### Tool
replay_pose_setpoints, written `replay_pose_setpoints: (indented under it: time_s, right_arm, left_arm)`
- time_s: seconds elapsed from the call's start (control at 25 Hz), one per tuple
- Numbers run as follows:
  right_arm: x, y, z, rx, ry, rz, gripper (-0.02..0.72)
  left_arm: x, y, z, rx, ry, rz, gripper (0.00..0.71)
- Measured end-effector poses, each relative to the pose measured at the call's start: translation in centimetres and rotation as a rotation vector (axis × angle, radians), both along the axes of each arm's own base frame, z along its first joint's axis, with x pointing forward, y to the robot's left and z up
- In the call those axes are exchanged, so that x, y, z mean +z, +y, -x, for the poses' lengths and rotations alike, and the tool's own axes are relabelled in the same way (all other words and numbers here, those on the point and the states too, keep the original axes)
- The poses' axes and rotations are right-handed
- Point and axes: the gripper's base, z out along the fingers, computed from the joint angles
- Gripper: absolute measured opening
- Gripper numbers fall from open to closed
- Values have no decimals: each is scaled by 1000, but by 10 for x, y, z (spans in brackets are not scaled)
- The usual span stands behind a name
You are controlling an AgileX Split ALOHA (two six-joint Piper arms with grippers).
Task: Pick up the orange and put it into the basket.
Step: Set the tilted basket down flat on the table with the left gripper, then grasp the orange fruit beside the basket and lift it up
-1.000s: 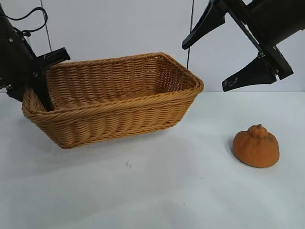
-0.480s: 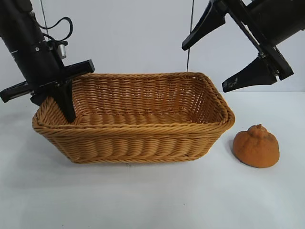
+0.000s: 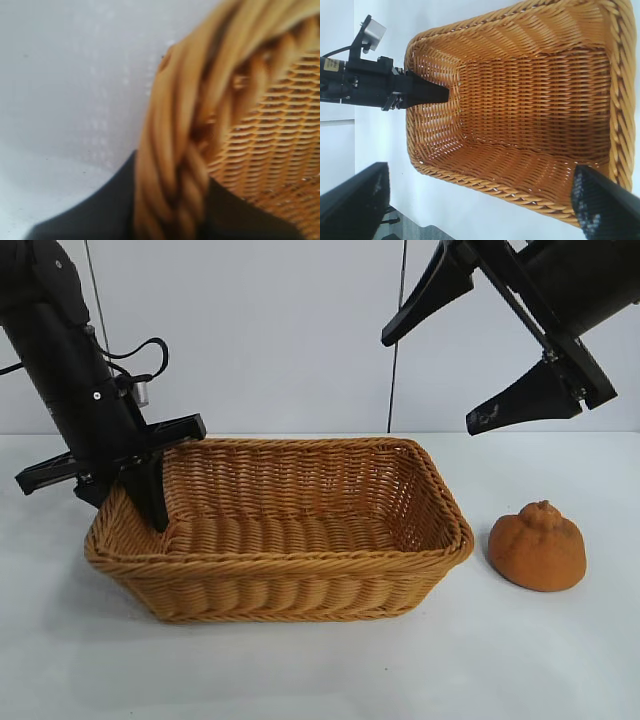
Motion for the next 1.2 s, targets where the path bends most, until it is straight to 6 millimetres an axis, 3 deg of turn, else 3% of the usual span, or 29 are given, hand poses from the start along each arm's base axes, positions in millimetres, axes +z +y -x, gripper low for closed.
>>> replay_pose_setpoints:
  time_s: [0.12,0.24,0.48,0.64,0.92,1.08,1.2]
  right_arm:
    - [0,0,0,0,1,0,674]
    - [0,0,0,0,1,0,674]
    - [0,0,0,2,2,0,674]
    - [0,0,1,6,3,6,674]
    - [-1,-1,1,12,2,16,674]
    - [-1,-1,1,15,1,23,674]
    - [-2,-2,1,22,1,32,674]
  left_arm:
    - [5,0,1,-5,9,5,517]
    - [21,0,0,-27,-4,3,588]
    - [92,10,-2,-107,-158,-95,611]
    - [127,38,0,-102,-229,-196,612]
    - [132,102,-5,4,-224,-312,612]
    - [135,105,-1,10,-224,-313,612]
    - [138,106,16,0,-207,-312,612]
